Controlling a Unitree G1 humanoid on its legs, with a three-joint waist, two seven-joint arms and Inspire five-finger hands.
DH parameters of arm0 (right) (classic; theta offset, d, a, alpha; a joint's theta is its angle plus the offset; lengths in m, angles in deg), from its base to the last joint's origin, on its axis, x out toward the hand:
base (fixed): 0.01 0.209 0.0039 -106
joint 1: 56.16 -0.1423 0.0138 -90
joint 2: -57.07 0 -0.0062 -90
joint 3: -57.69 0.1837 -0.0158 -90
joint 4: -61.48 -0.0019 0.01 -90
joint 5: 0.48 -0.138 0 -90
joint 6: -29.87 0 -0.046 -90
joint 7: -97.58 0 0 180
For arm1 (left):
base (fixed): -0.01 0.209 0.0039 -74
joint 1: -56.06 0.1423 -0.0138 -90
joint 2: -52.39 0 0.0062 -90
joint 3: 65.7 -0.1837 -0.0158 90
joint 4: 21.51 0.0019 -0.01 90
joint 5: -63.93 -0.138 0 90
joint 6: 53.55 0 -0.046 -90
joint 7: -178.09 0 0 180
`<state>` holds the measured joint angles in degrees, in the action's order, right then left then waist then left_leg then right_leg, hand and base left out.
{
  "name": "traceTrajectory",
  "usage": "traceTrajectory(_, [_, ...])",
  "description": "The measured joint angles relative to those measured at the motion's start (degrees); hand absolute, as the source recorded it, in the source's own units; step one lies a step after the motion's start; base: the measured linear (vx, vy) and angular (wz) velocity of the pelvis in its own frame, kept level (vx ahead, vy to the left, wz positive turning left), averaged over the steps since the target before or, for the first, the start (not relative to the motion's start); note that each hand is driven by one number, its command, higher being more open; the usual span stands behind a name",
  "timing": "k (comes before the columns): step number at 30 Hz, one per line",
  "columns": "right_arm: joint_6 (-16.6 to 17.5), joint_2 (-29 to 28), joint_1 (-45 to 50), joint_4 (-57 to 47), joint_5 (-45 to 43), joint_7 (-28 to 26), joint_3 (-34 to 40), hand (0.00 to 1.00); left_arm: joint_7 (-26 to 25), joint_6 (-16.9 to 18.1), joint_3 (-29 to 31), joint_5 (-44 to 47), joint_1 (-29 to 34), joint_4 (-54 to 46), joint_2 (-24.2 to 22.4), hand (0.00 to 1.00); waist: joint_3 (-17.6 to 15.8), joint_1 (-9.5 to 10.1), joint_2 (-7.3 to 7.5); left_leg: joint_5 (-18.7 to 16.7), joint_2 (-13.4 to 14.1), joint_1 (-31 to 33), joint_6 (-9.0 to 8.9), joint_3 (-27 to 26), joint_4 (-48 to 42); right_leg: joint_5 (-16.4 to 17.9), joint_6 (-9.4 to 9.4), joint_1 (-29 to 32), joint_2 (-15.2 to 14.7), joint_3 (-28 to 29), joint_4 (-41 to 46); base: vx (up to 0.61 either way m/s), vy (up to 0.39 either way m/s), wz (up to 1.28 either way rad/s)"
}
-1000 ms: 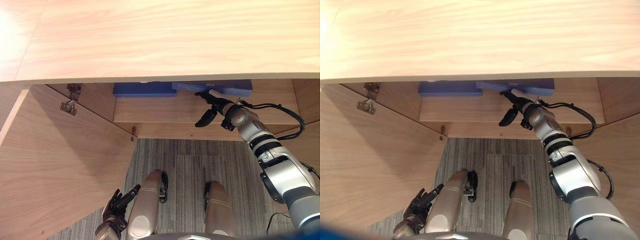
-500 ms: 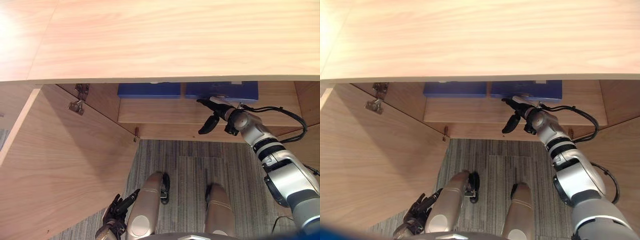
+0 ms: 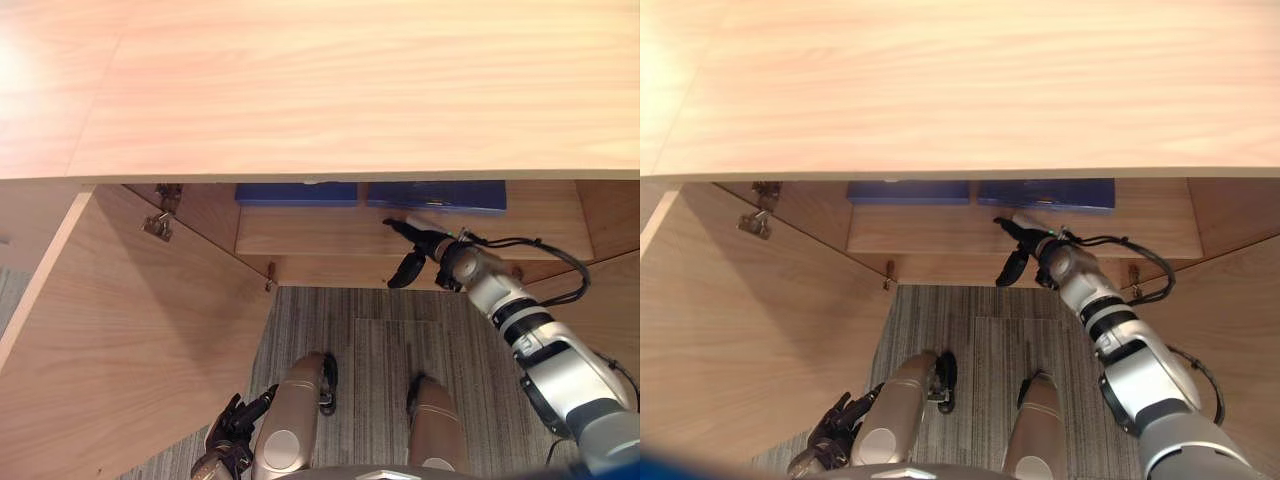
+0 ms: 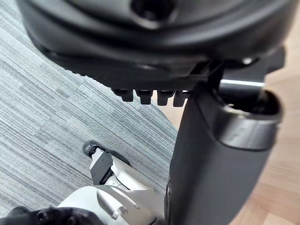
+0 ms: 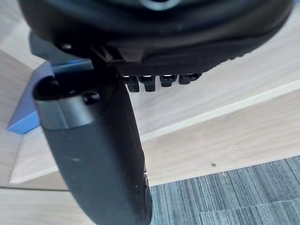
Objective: Walk over to the cabinet, pick up the folder, carry it to the office cabinet, place the folder inside the office cabinet, then close the office cabinet door
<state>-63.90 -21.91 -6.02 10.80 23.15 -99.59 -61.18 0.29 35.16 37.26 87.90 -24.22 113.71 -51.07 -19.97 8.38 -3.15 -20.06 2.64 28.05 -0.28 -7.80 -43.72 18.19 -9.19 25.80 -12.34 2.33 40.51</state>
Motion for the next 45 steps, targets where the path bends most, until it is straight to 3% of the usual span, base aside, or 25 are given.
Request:
traceTrajectory(7, [0.28, -5.23, 9.26, -4.51, 1.83, -1.83, -3.51, 1.00, 0.00, -0.01, -0.54, -3.29, -0.02, -1.26, 1.94, 1.00, 1.52, -0.46, 1.39, 4.81, 2.30, -6.53, -2.55, 0.21, 9.72, -3.53, 2.46, -7.64, 2.09, -4.05, -9.73, 0.06, -0.114, 0.09])
traceTrajectory(11, [0.90, -8.02, 13.92, -4.71, 6.99, -3.95, -5.88, 1.00, 1.16, -0.04, -0.55, -6.06, -0.14, -2.47, 3.06, 1.00, 3.08, -0.55, 2.35, 8.59, 4.11, -9.95, -4.04, 2.03, 16.55, -8.18, 4.22, -13.31, 5.03, -6.75, -19.76, 0.04, -0.118, 0.10])
traceTrajectory(16, [2.52, -8.67, 14.62, -4.09, 10.08, -4.45, -6.35, 1.00, 1.56, 0.11, 2.94, -8.84, 0.05, -1.15, 4.11, 1.00, 4.54, -0.71, 3.63, 9.44, 6.37, -11.64, -3.88, 2.70, 18.20, -12.75, 5.68, -16.16, 8.92, -4.92, -26.83, -0.02, -0.060, -0.26])
traceTrajectory(18, [3.04, -8.61, 14.45, -1.92, 10.07, -3.77, -7.55, 1.00, 1.38, 0.28, 4.65, -9.06, 0.06, 1.81, 4.12, 1.00, 5.31, -0.68, 4.24, 9.42, 5.33, -12.45, -3.90, 8.77, 17.90, -13.93, 5.90, -16.26, 9.88, -2.10, -27.52, -0.06, -0.013, -0.58])
traceTrajectory(20, [4.13, -8.76, 14.55, 1.11, 10.06, -3.11, -8.44, 1.00, 0.89, 0.68, 5.64, -10.10, 0.10, 5.00, 3.80, 1.00, 5.59, -0.68, 4.55, 8.49, 3.81, -13.99, -5.19, 16.32, 17.72, -14.82, 5.73, -16.43, 10.47, 0.81, -27.96, -0.09, 0.022, -0.79])
traceTrajectory(22, [4.33, -9.60, 18.22, 4.75, 10.05, -1.33, -5.67, 1.00, 0.42, 0.72, 5.97, -10.51, -0.11, 8.56, 2.93, 1.00, 6.75, -0.83, 3.61, 4.35, 2.96, -15.86, -6.86, 23.71, 17.37, -16.62, 4.56, -16.48, 12.08, 4.60, -29.44, -0.15, 0.160, -0.88])
traceTrajectory(24, [3.42, -12.80, 23.98, 7.31, 8.96, 0.66, 1.13, 1.00, -0.31, 0.96, 6.81, -10.55, -1.01, 10.15, 3.30, 1.00, 8.07, -1.49, 5.17, 4.22, 2.40, -15.99, -7.00, 22.08, 17.56, -18.28, 4.12, -16.69, 11.80, 6.73, -31.95, -0.14, 0.205, -0.55])
traceTrajectory(27, [1.26, -19.09, 32.82, 10.54, -2.31, 3.29, 11.14, 1.00, -0.95, 1.17, 8.49, -10.35, -1.85, 12.01, 3.37, 1.00, 9.99, -3.68, 6.89, 4.05, 1.92, -17.35, -6.71, 18.78, 18.31, -20.72, 3.64, -16.86, 11.38, 11.08, -34.90, -0.07, 0.168, -0.61])
traceTrajectory(30, [-0.20, -23.03, 38.44, 13.52, -12.22, 6.45, 16.58, 1.00, -0.97, 1.31, 10.07, -8.93, -2.85, 12.87, 2.22, 1.00, 10.51, -4.62, 7.41, 3.99, 2.37, -20.08, -6.20, 13.19, 19.56, -23.18, 3.33, -16.93, 11.76, 16.72, -36.24, -0.02, 0.107, -0.99])
traceTrajectory(32, [0.08, -23.97, 38.99, 13.30, -13.93, 8.46, 17.98, 1.00, -0.96, 1.72, 11.22, -8.69, -4.12, 13.18, 1.11, 1.00, 10.51, -5.51, 7.13, 3.69, 3.13, -21.15, -5.81, 9.48, 19.37, -25.36, 3.51, -16.53, 12.61, 19.32, -36.68, -0.04, 0.106, -1.09])
traceTrajectory(34, [0.13, -24.61, 39.38, 12.50, -15.44, 9.62, 19.89, 1.00, -0.96, 2.40, 12.42, -9.15, -5.54, 14.60, -0.04, 1.00, 10.70, -5.79, 5.77, 3.27, 4.62, -21.99, -4.74, 5.51, 19.12, -29.16, 5.78, -14.70, 14.63, 16.16, -35.82, -0.07, 0.079, -1.46])
traceTrajectory(35, [0.19, -24.98, 39.12, 11.48, -16.18, 10.06, 20.59, 1.00, -1.33, 2.51, 13.44, -9.73, -6.31, 15.19, -1.12, 1.00, 10.63, -4.72, 4.92, 4.29, 5.96, -22.97, -3.31, 1.43, 19.97, -34.20, 8.42, -12.96, 15.84, 9.96, -36.45, -0.08, -0.009, -2.01])
traceTrajectory(36, [0.17, -25.47, 38.97, 10.52, -17.06, 10.32, 21.45, 1.00, -1.41, 2.40, 13.88, -10.14, -6.54, 15.62, -1.54, 1.00, 10.50, -4.27, 4.60, 5.92, 7.18, -24.77, -3.09, -3.92, 21.85, -35.16, 10.56, -12.84, 15.36, 1.76, -37.79, -0.07, -0.048, -2.08])
traceTrajectory(37, [0.10, -25.44, 39.15, 10.29, -17.07, 10.35, 22.95, 1.00, -1.64, 2.37, 13.78, -10.24, -6.73, 15.81, -1.94, 1.00, 10.29, -4.66, 4.41, 6.41, 6.91, -26.67, -3.45, -7.04, 22.76, -28.10, 12.76, -12.50, 13.12, -7.41, -32.18, -0.06, -0.081, -1.46])
traceTrajectory(38, [-0.08, -25.11, 39.26, 10.35, -17.09, 10.34, 23.78, 1.00, -1.83, 2.40, 13.57, -10.43, -6.74, 15.85, -2.30, 1.00, 10.15, -4.79, 3.93, 6.48, 7.16, -28.08, -3.56, -8.54, 22.91, -23.00, 14.59, -12.40, 11.67, -11.70, -27.53, -0.08, -0.065, -1.16])
traceTrajectory(39, [0.36, -24.25, 40.06, 9.53, -17.18, 11.10, 26.18, 1.00, -2.09, 2.47, 13.12, -10.83, -6.28, 16.06, -3.23, 1.00, 10.46, -5.57, 1.50, 6.75, 8.82, -30.12, -4.06, -11.16, 23.28, -15.74, 14.62, -11.18, 7.44, -17.64, -15.04, -0.09, -0.082, -0.91])
traceTrajectory(41, [0.37, -24.12, 41.15, 8.72, -17.62, 11.93, 29.33, 1.00, -2.33, 2.45, 13.09, -11.14, -6.08, 16.95, -3.58, 1.00, 11.64, -5.96, -0.31, 7.84, 10.58, -31.71, -5.95, -12.39, 24.99, -10.69, 12.87, -10.90, 2.34, -18.94, -5.22, -0.05, -0.177, -0.63])
traceTrajectory(42, [0.30, -24.34, 41.93, 8.76, -18.52, 12.76, 30.95, 1.00, -2.46, 2.48, 13.08, -11.37, -5.89, 16.96, -3.55, 1.00, 12.25, -6.04, 0.27, 8.62, 11.30, -33.47, -7.02, -13.24, 27.10, -8.76, 10.14, -12.49, -2.18, -18.24, -2.59, 0.02, -0.370, -0.45])
traceTrajectory(43, [0.16, -25.12, 43.17, 8.89, -19.43, 13.11, 32.50, 1.00, -2.69, 2.38, 13.32, -11.46, -5.35, 16.86, -2.91, 1.00, 13.09, -5.94, 3.16, 8.48, 10.61, -34.00, -9.02, -13.12, 27.80, -6.40, 5.26, -15.32, -6.14, -15.89, -5.65, 0.03, -0.410, -0.39])
traceTrajectory(44, [0.11, -25.46, 43.42, 9.26, -19.51, 13.46, 33.08, 1.00, -2.77, 2.41, 13.18, -11.57, -5.59, 17.07, -1.61, 1.00, 13.21, -5.83, 4.10, 8.62, 10.31, -33.93, -10.51, -11.89, 27.89, -4.64, -0.19, -16.34, -5.88, -14.96, -8.15, 0.07, -0.454, -0.32])
traceTrajectory(45, [-0.09, -24.97, 43.23, 10.40, -20.24, 14.18, 35.48, 1.00, -3.11, 1.83, 13.11, -12.59, -5.95, 17.86, -2.32, 1.00, 13.48, -6.05, 2.53, 8.54, 10.64, -34.27, -11.59, -8.28, 28.68, -4.99, 0.59, -16.86, -2.19, -15.37, -10.74, 0.06, -0.331, -0.49])
